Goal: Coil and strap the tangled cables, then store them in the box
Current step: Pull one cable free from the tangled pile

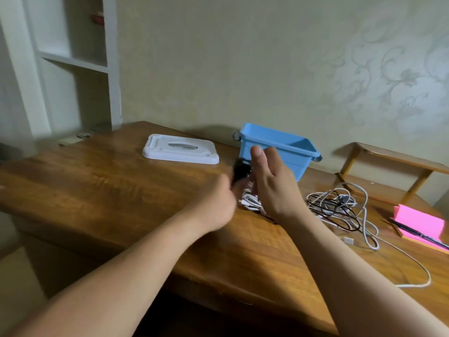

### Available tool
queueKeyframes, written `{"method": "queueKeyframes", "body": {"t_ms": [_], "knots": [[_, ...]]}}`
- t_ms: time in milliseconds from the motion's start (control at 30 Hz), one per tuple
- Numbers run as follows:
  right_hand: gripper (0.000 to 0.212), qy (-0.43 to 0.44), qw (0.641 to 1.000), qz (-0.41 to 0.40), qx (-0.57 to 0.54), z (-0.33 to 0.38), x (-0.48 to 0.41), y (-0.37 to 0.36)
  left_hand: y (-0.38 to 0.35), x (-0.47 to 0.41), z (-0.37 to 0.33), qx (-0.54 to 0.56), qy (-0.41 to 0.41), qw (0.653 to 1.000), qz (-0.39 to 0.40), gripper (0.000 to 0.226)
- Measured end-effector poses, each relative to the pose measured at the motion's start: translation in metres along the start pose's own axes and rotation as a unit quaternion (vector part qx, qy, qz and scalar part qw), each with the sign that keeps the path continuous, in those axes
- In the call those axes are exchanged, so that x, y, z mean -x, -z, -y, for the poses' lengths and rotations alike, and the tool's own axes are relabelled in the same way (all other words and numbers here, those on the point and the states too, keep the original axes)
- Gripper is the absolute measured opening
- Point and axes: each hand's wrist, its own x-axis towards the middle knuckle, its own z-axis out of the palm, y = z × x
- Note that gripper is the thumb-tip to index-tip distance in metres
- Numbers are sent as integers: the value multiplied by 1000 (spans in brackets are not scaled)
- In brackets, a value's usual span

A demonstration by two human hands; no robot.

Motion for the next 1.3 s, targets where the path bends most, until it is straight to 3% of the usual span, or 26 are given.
{"method": "queueKeyframes", "body": {"t_ms": [33,133,233,500,667,800,900,1033,1167,1300], "knots": [[40,15,1000,11,4,1,-1,-4,8,-3,12,47,43,997,-43,25],[12,103,975,106,165,-12,4,-15,27,-8,48,161,141,967,-137,42],[15,120,943,195,243,-23,14,-28,29,-5,60,179,161,962,-128,38],[19,114,927,188,303,-24,13,-51,28,-5,59,236,181,949,-107,34],[20,96,964,137,206,-22,16,-42,29,0,54,227,168,954,-105,34],[17,35,994,102,-15,-20,18,-9,24,1,32,239,123,961,-68,37],[15,-4,987,62,-151,-27,16,17,12,-9,11,217,95,971,-15,37],[19,-11,968,37,-250,-40,9,46,-18,-37,-11,146,71,986,36,24],[18,-25,954,100,-283,-49,8,58,-44,-59,-24,-4,6,994,107,11],[22,-66,971,24,-229,-67,13,55,-58,-63,-30,-18,-34,990,134,19]]}}
